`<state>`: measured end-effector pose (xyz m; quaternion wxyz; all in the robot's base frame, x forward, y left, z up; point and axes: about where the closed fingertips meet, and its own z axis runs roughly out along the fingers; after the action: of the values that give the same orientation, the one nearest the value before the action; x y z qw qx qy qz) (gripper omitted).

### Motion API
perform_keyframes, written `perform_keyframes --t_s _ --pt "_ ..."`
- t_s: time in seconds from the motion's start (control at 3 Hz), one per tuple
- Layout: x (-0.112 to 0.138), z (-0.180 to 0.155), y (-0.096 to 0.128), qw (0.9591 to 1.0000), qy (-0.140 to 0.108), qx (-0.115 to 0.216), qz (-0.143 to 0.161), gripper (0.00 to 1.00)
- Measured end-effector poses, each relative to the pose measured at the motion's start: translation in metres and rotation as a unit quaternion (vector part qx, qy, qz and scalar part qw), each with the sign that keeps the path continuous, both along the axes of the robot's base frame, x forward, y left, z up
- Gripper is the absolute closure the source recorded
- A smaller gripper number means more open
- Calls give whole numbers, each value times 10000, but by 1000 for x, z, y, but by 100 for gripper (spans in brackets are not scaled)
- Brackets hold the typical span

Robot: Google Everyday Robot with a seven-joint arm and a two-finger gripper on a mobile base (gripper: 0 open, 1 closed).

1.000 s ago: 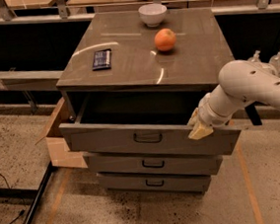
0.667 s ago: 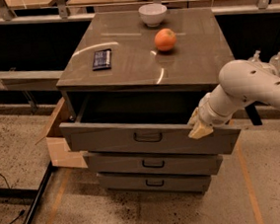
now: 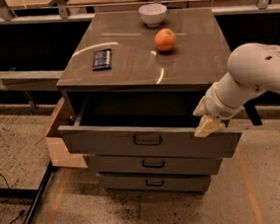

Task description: Open top drawer

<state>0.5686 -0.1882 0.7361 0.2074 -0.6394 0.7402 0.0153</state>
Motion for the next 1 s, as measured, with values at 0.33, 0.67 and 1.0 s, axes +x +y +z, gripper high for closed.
perform_keyframes --t_s 0.33,0.67,1.0 --pt "0 15 -5 9998 -135 -102 -118 12" --pt "5 15 -8 9993 -284 -188 -183 36" --pt "11 16 -10 9986 -418 -236 -206 59"
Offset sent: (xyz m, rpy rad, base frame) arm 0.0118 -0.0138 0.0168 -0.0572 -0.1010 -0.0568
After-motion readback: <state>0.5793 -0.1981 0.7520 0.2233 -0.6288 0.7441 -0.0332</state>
